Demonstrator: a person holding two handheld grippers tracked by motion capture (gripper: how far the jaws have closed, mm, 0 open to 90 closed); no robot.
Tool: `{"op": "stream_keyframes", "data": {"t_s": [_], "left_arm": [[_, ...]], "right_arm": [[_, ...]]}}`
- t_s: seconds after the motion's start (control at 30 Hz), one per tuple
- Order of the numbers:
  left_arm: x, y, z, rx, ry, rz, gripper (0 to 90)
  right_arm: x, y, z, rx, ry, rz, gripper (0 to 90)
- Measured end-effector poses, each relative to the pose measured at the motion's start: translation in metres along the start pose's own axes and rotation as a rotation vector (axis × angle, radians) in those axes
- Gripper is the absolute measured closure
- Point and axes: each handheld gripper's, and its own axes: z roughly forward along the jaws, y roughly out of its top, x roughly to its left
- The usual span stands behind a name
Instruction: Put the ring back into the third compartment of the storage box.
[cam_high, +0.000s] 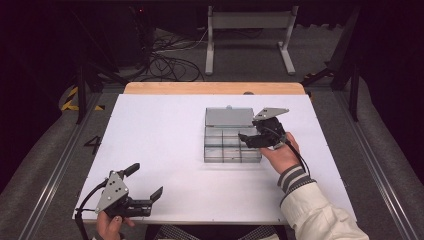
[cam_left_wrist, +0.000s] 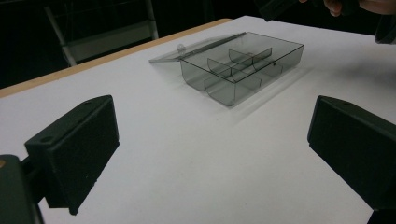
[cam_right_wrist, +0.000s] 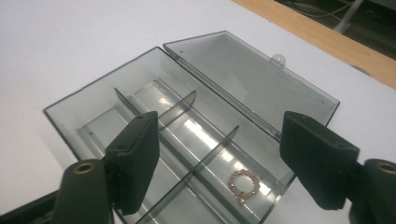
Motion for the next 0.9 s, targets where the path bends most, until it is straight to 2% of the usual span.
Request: {"op": "stream_keyframes", "data": {"t_s": [0.43, 0.77, 0.9], "left_arm": [[0.000, 0.000, 0.000, 0.000, 0.002, -0.001, 2.5], [0.000, 0.000, 0.000, 0.001, 0.000, 0.001, 2.5], [0.001, 0.000, 0.000, 0.002, -0.002, -0.003, 2.5]], "right_arm": [[0.009, 0.001, -0.020, -0.049, 0.034, -0.008, 21.7], [0.012, 0.001, -0.026, -0.056, 0.042, -0.022, 20.1], [0.014, 0.001, -0.032, -0.077, 0.053, -0.031, 17.2]]}}
